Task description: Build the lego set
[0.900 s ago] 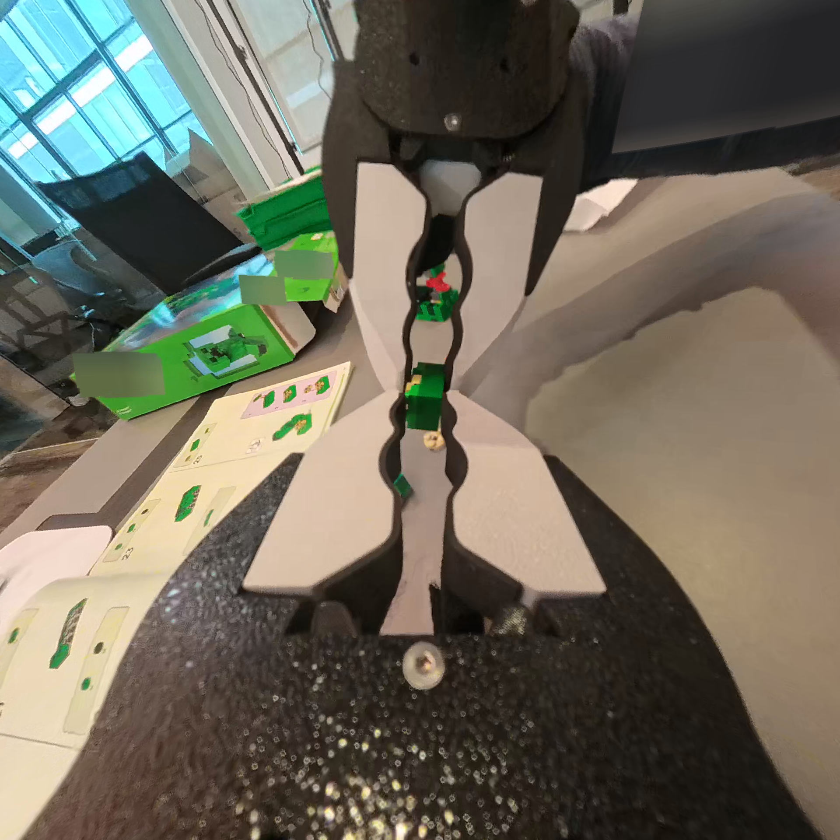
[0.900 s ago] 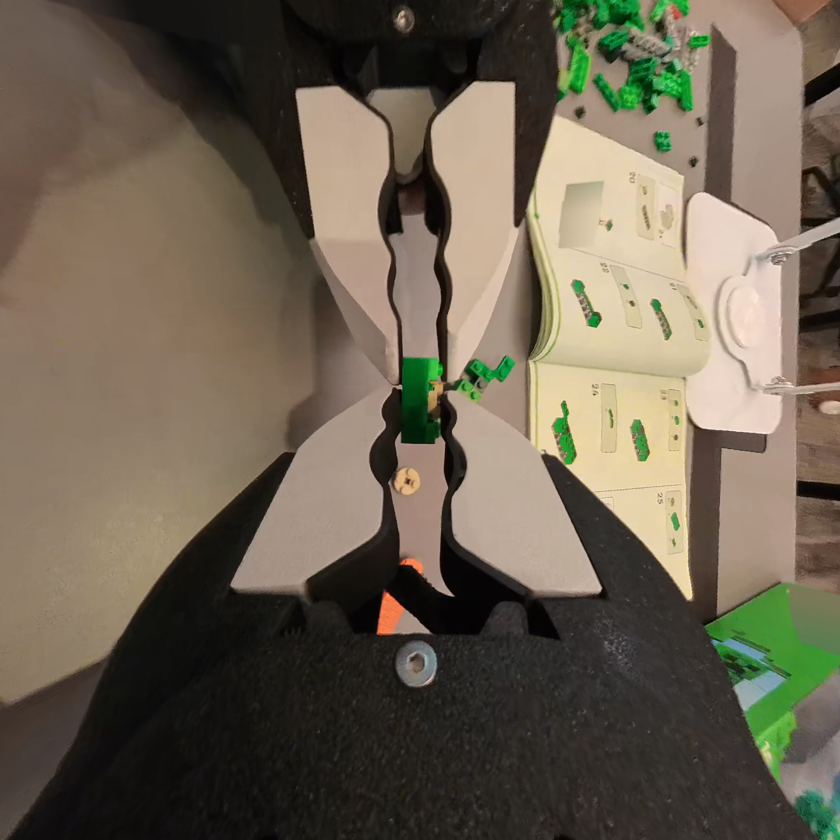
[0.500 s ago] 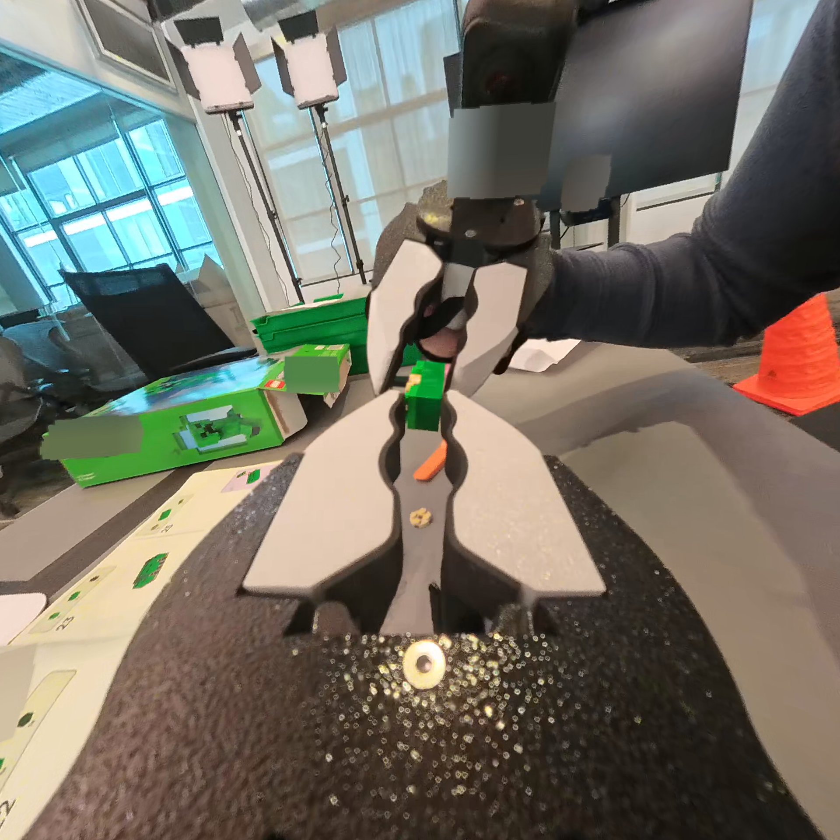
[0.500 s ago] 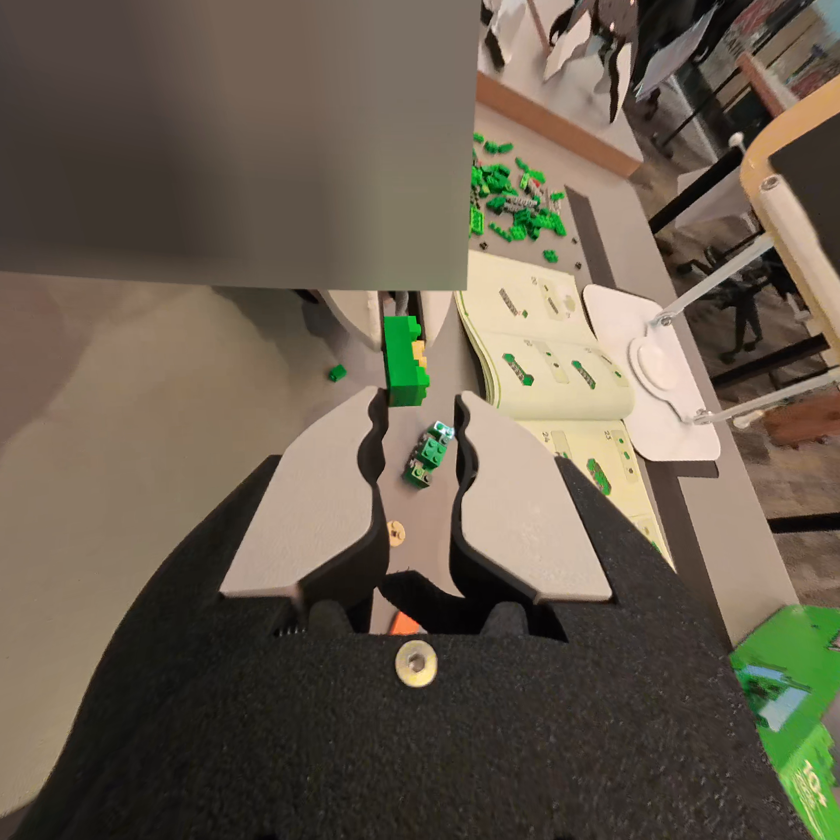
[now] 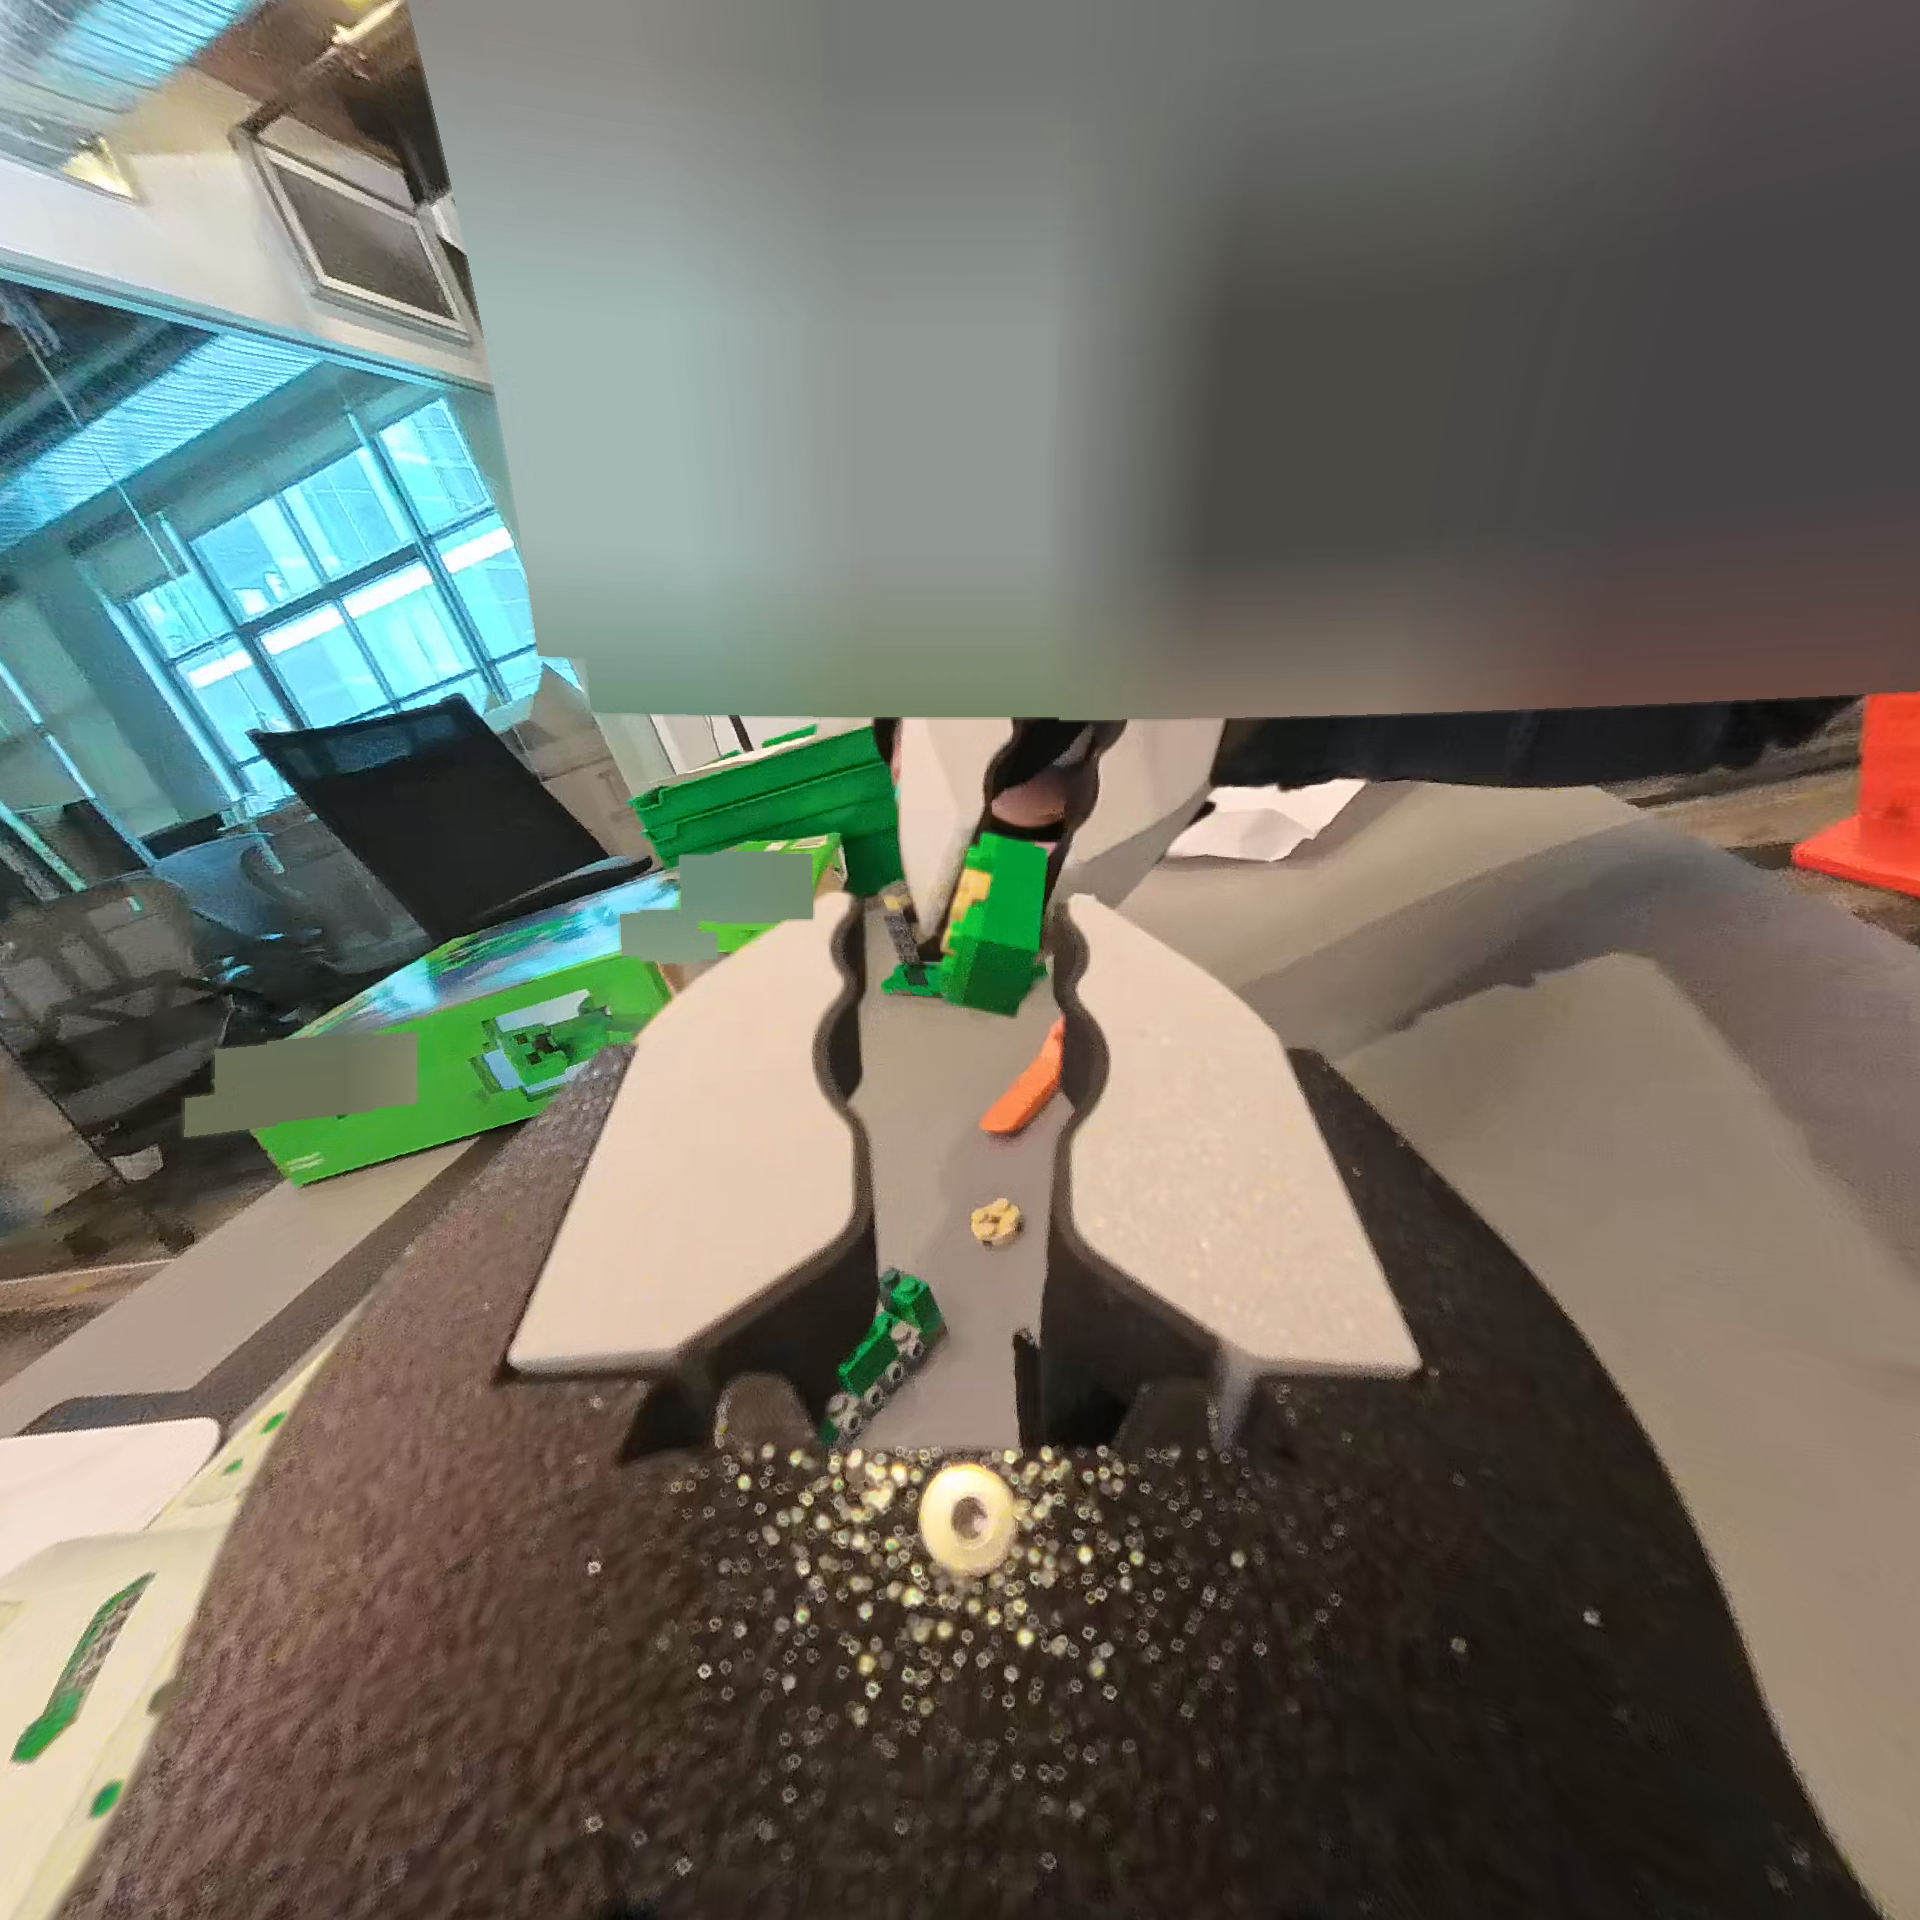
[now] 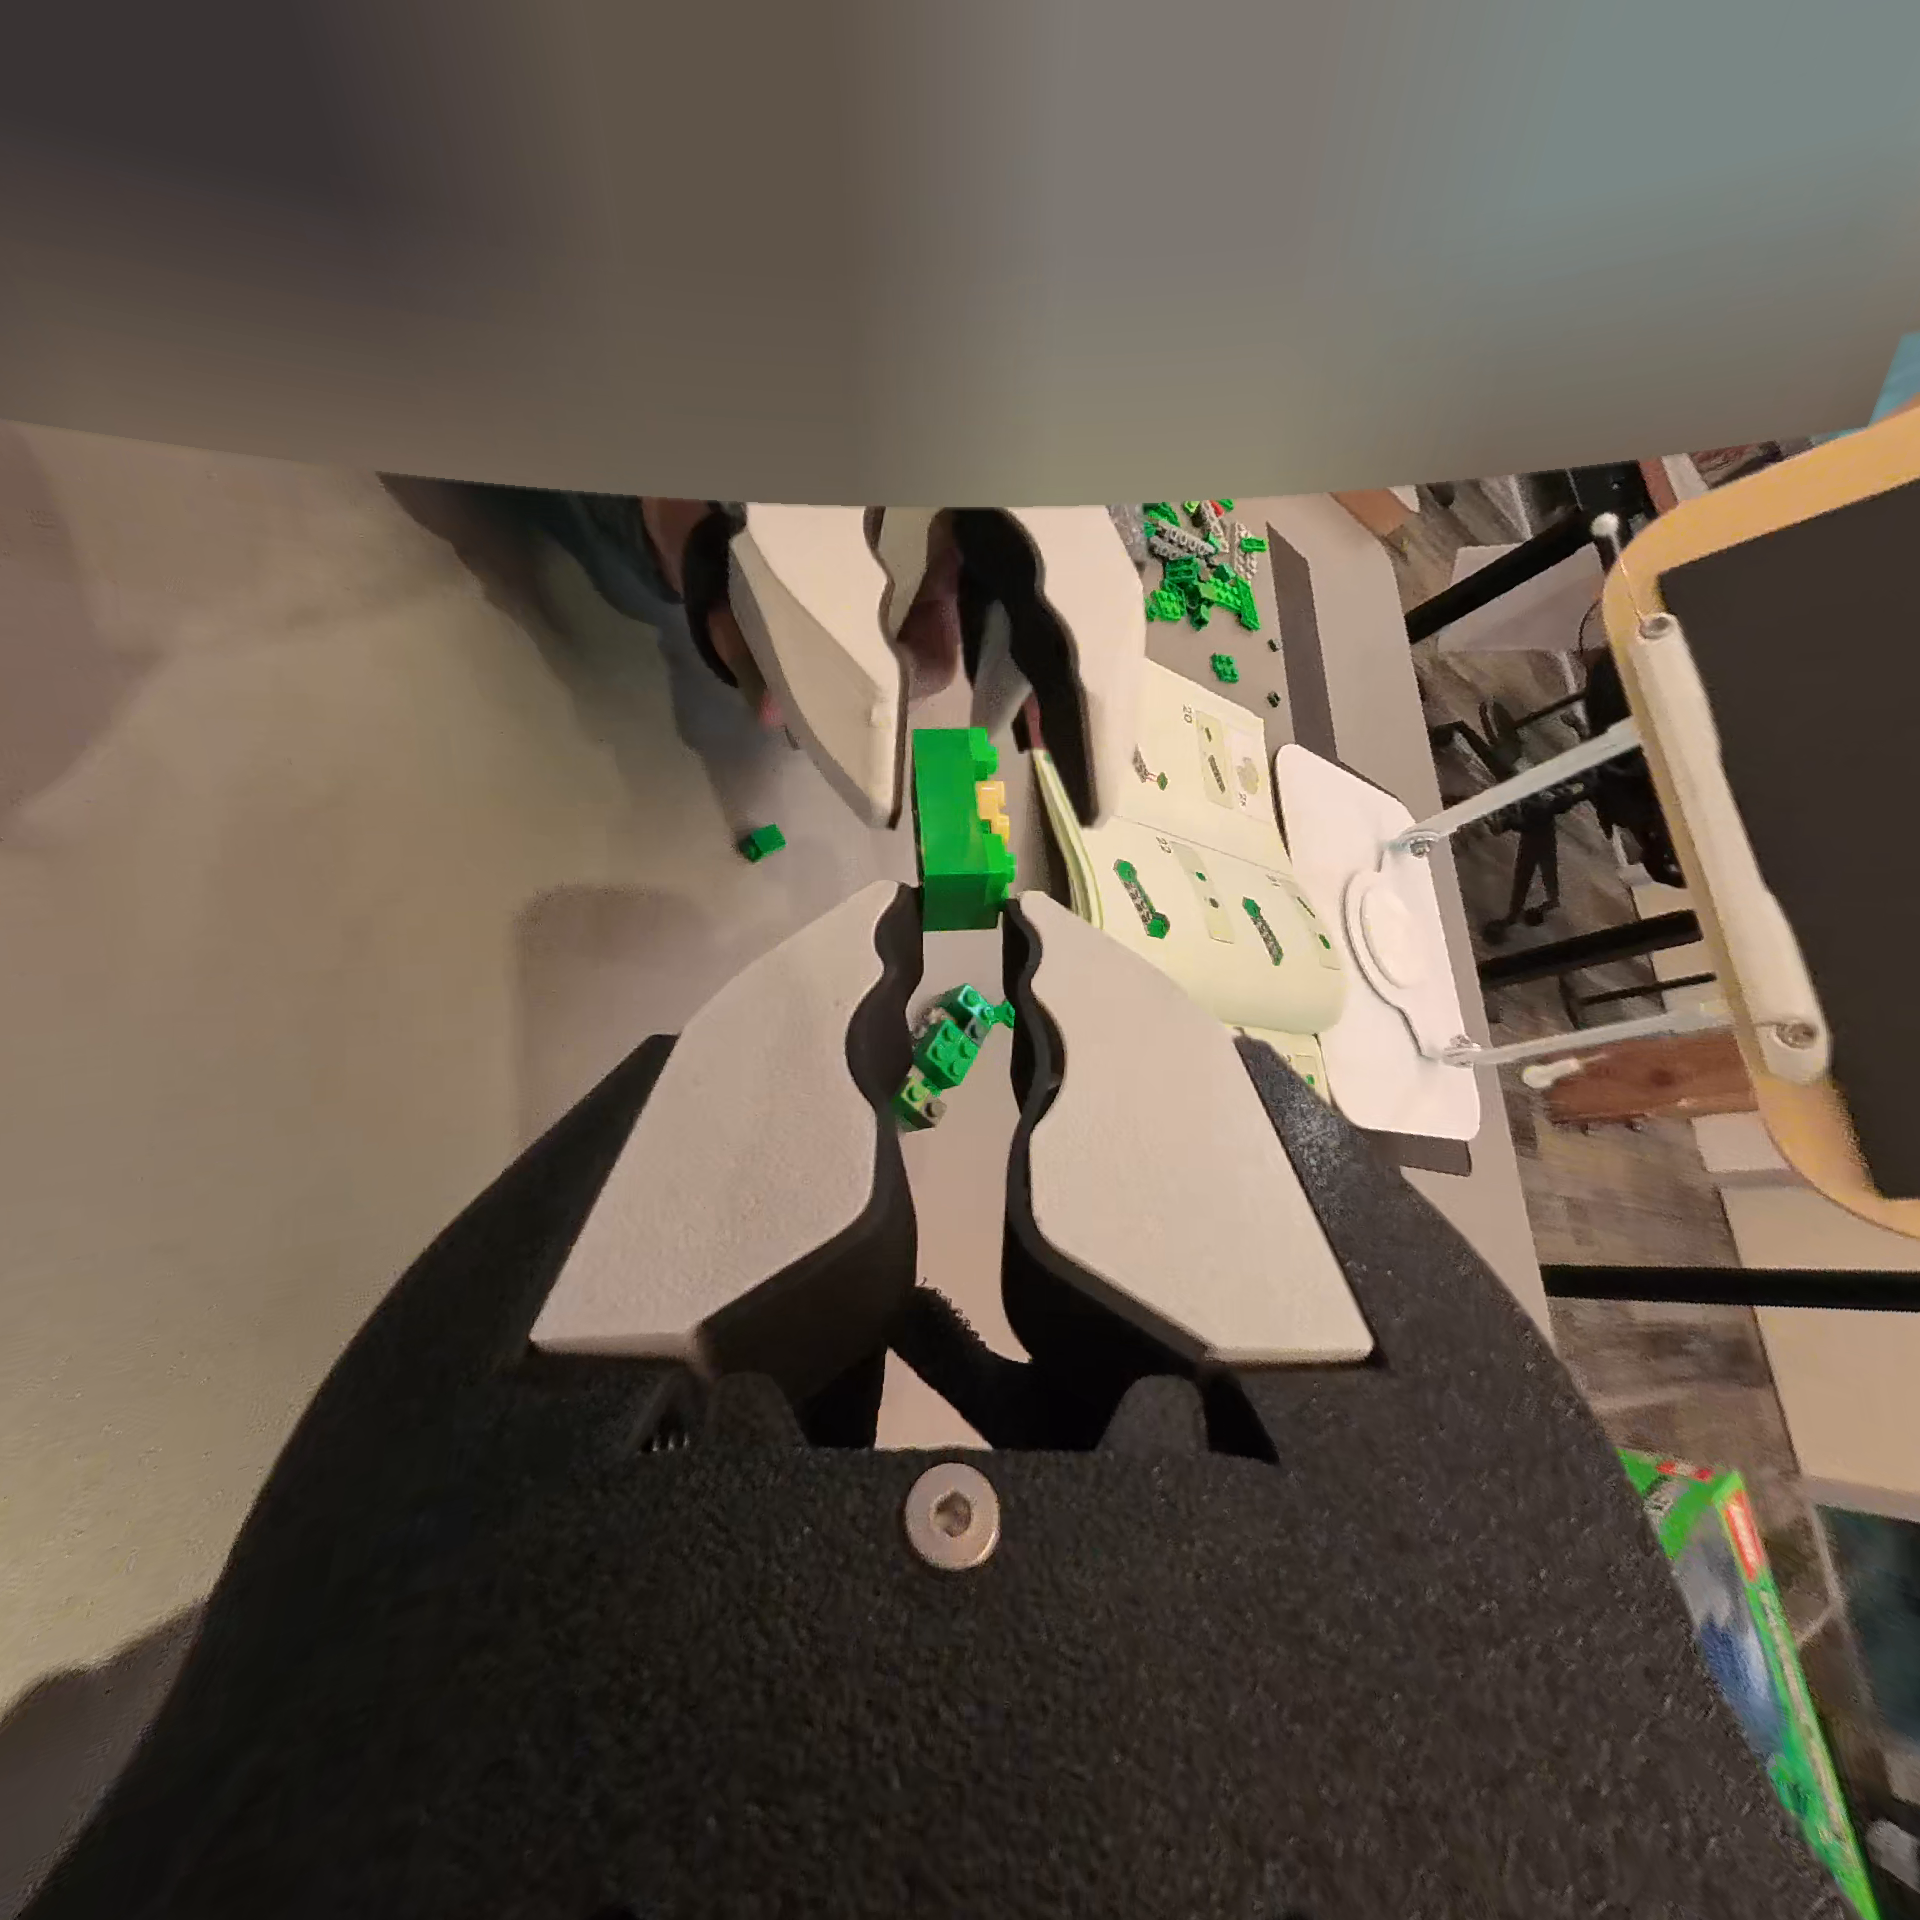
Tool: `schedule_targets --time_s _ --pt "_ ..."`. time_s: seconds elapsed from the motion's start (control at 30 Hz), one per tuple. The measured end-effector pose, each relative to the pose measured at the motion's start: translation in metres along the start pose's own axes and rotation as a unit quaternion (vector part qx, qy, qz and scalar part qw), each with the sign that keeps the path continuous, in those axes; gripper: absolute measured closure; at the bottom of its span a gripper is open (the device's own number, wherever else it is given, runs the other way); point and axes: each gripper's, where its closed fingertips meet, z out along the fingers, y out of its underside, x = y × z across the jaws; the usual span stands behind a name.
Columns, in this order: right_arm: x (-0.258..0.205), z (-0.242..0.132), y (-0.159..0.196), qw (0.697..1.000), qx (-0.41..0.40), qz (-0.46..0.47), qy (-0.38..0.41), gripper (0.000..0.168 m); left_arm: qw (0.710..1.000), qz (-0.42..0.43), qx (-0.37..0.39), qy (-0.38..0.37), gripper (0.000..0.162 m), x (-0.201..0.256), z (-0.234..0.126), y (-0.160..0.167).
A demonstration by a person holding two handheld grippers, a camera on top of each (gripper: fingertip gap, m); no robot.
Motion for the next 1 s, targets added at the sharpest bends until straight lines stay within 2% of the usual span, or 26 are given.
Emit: schedule_targets --time_s 0.07,0.13,0.4,0.53,0.63,0.7,0.9,0.97,1.0 --pt "-0.004 0.002 -0.001 1.0 -0.001 -0.008 -0.007 0.154 1.0 0.005 -0.007 0.017 0.131 0.006 0.002 0.002" --pt "-0.005 0.003 -0.002 1.0 0.0 -0.011 -0.008 0.154 0.999 0.011 -0.01 0.03 0.144 0.011 0.003 0.002" --pt "-0.009 0.006 0.001 1.0 -0.006 -0.008 -0.015 0.154 0.997 0.05 -0.047 0.031 0.147 0.011 0.002 0.008" --pt "-0.005 0.006 0.004 1.0 -0.004 -0.014 0.011 0.154 0.998 -0.027 -0.039 0.028 0.144 0.008 0.004 0.009" --pt "0.0 0.005 0.002 0.997 0.006 -0.05 0.054 0.154 0.992 -0.11 -0.05 0.024 0.115 0.004 0.003 0.012" --pt "0.005 0.003 -0.002 0.992 0.014 -0.087 0.094 0.154 0.983 -0.176 -0.05 0.029 0.111 0.001 0.002 0.012" --pt "0.011 0.002 -0.005 0.972 0.003 -0.179 0.152 0.154 0.953 -0.296 -0.019 0.068 0.124 0.003 -0.001 0.006" --pt "0.011 0.003 -0.004 0.967 -0.004 -0.2 0.158 0.154 0.947 -0.31 -0.008 0.078 0.131 0.004 -0.002 0.004" --pt "0.01 0.004 -0.003 0.965 -0.008 -0.208 0.157 0.154 0.947 -0.311 -0.007 0.08 0.143 0.004 -0.003 0.004"
